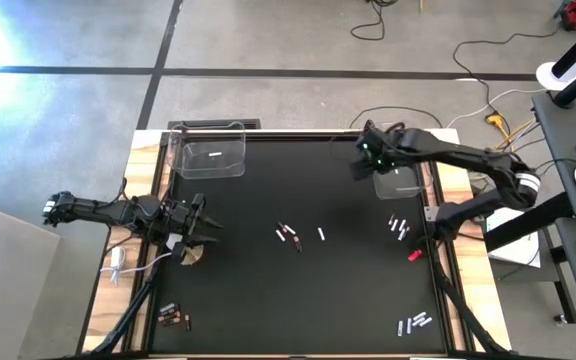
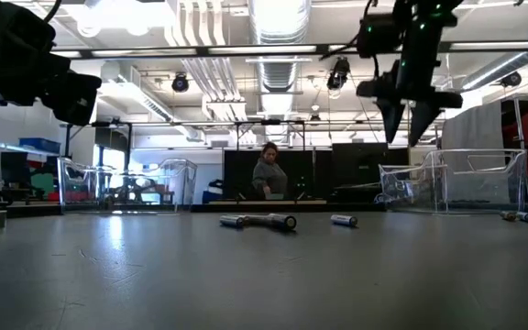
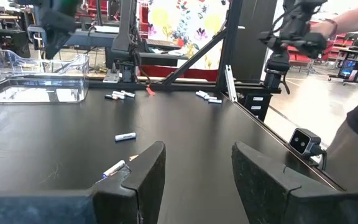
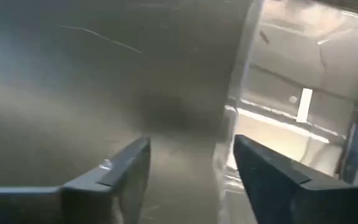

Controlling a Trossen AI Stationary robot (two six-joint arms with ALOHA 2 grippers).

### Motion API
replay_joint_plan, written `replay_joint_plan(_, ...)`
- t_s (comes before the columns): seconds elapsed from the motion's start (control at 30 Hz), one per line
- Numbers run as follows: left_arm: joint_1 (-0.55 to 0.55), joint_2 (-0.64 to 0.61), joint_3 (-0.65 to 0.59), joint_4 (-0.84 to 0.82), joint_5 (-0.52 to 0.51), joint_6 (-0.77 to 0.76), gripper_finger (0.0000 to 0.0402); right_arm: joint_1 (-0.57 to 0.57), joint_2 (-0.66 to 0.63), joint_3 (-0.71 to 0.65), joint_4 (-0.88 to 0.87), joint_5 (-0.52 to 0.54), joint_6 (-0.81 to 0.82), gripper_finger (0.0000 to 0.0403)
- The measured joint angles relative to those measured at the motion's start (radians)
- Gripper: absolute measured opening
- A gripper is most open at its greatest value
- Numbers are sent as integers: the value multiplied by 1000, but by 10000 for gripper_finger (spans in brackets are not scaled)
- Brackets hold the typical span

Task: Sort batteries
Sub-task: Move the right transparent bin to the top middle

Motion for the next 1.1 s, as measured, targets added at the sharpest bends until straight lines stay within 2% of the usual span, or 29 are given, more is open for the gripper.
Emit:
replay_joint_plan(0.1,0,0,0,0,0,0,164,-79,33,14,-9,-60,-42,264)
replay_joint_plan(0.27,0,0,0,0,0,0,164,-157,73,13,-15,-72,-71,286)
replay_joint_plan(0.37,0,0,0,0,0,0,164,-177,92,8,-21,-119,-72,287)
replay_joint_plan(0.53,0,0,0,0,0,0,164,-183,146,-17,-9,-116,-100,270)
replay_joint_plan(0.87,0,0,0,0,0,0,164,-204,335,-21,106,-113,-65,180)
replay_joint_plan(1.1,0,0,0,0,0,0,164,-196,374,-12,89,-111,-14,58)
